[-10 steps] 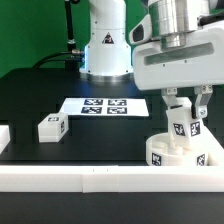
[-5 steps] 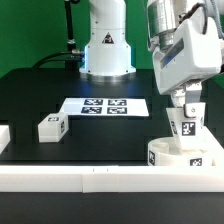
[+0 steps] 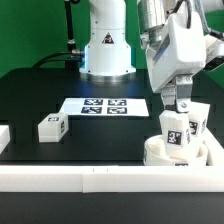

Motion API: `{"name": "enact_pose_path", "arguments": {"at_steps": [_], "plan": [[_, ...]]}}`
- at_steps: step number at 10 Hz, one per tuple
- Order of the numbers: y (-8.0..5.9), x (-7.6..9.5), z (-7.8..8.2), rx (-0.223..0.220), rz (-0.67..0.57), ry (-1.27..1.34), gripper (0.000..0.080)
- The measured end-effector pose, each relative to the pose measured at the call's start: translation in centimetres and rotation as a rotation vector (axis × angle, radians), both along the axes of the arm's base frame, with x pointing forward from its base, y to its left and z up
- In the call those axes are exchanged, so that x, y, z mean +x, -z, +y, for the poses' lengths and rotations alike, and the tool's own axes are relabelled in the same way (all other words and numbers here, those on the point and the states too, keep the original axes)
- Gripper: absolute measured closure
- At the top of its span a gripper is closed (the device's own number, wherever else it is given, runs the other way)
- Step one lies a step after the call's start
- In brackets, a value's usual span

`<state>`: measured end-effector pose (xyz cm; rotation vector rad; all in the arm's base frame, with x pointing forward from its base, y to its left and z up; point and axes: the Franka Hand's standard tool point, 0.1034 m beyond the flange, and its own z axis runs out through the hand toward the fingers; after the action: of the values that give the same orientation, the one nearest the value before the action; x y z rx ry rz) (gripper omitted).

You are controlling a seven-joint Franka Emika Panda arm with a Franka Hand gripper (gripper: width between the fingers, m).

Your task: Assemble stool

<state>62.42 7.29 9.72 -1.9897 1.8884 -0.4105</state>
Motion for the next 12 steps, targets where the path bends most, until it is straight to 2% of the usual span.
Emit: {"name": "enact_pose_path", "arguments": {"at_steps": [2, 3, 4, 5, 6, 7, 9, 10, 11, 12], "plan": [[-1.6, 0.4, -0.2, -0.025, 0.001, -0.109, 0.0151], [-2.5, 0.6, -0.3, -0.014, -0.002, -0.108, 0.0151], [-2.1, 0.5, -0.3, -0.02, -0.001, -0.11, 0.015], [-1.9, 0.5, -0.3, -0.082, -0.006, -0.23, 0.015], [-2.0, 0.5, -0.3, -0.115, -0.011, -0.292, 0.015], [-1.5, 0.6, -0.3, -0.235, -0.011, -0.526, 0.015], [-1.6, 0.9, -1.1, -0.398, -0.025, -0.852, 0.015], [-1.6, 0.9, -1.6, -0.465, -0.03, -0.999, 0.015], [-1.6, 1.0, -1.7, -0.512, -0.031, -1.111, 0.015], [-1.6, 1.2, -2.1, -0.538, -0.026, -1.199, 0.015]]}}
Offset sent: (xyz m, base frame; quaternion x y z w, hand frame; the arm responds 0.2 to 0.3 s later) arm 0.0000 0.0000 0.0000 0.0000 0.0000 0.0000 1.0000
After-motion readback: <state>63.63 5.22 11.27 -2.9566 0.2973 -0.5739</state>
